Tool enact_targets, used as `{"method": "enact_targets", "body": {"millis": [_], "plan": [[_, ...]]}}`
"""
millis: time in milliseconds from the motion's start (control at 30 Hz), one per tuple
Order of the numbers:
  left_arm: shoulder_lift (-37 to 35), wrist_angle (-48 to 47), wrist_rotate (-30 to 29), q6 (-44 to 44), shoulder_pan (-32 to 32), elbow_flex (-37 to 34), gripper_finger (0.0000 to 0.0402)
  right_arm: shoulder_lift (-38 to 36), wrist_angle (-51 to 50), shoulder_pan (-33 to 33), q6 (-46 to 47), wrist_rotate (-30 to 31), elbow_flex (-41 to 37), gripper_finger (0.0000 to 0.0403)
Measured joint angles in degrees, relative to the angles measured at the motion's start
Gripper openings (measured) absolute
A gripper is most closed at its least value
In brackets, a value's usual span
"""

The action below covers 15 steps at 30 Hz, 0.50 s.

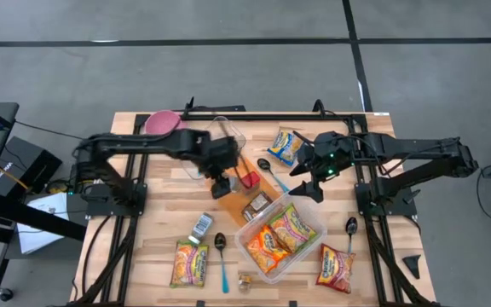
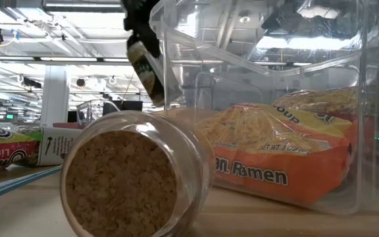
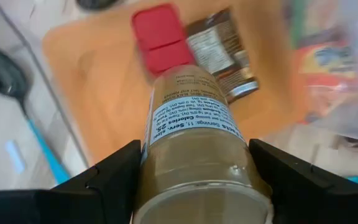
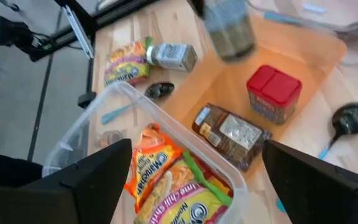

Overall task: Pick & Place Food Item
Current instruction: Put the golden seasoning bottle into the orange bin

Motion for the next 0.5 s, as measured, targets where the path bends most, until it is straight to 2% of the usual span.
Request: {"method": "enact_targets", "body": {"millis": [233, 500], "plan": [[10.22, -12.08, 3.43, 0.07, 3.49, 11.25, 0.0263, -0.34, -0.76, 0.02, -0.11, 0.01, -0.02, 0.0356], [16.39, -16.55, 5.14, 0.04, 4.16, 12.34, 0.0263, -0.33, -2.39, 0.07, -0.20, 0.09, -0.02, 0.0356]]}}
